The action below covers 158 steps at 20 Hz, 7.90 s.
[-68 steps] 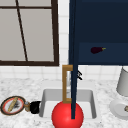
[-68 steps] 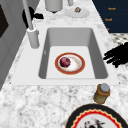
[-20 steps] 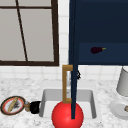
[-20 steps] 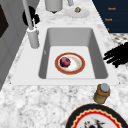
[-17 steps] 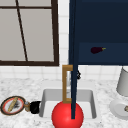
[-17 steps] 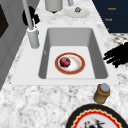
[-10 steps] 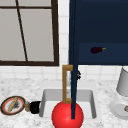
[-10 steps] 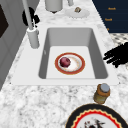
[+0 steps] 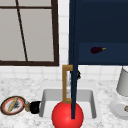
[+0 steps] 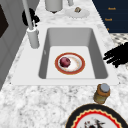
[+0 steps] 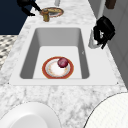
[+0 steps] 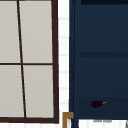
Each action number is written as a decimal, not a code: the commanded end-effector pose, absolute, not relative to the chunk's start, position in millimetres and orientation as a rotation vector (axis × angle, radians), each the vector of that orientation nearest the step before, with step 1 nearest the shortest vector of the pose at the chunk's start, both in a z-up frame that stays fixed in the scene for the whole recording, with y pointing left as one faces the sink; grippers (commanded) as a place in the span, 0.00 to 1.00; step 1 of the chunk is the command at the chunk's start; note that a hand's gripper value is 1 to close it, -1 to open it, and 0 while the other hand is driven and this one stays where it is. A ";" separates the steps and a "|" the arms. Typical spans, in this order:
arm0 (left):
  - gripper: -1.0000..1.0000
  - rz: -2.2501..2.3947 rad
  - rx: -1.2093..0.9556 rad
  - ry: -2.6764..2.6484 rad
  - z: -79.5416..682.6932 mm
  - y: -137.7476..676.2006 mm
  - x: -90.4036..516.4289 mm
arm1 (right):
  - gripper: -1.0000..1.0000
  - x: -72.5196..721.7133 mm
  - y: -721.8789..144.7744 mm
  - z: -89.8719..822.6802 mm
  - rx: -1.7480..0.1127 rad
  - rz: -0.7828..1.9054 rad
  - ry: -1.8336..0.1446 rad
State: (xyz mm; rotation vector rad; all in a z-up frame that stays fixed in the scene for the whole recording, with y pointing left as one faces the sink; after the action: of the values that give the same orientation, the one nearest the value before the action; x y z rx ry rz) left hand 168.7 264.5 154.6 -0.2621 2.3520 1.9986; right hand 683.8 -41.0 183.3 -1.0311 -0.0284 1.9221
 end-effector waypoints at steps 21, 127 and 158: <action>0.50 1.999 -0.262 2.352 154.6 264.5 168.7 | 1.00 684.3 -7.1 189.4 -1.066 1.898 0.007; 0.50 1.999 -0.262 2.352 154.6 264.5 168.7 | 0.00 313.1 -72.5 193.7 -0.779 1.691 -0.856; 0.50 1.999 -0.262 2.352 154.6 264.5 168.7 | 0.00 251.1 31.8 219.7 -0.701 1.599 -0.885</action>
State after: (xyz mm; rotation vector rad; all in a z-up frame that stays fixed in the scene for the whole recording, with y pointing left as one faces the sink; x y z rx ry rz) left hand 168.7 264.5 154.6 -0.2621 2.3520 1.9986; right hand 255.8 26.8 207.1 -0.7254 -0.8744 1.6929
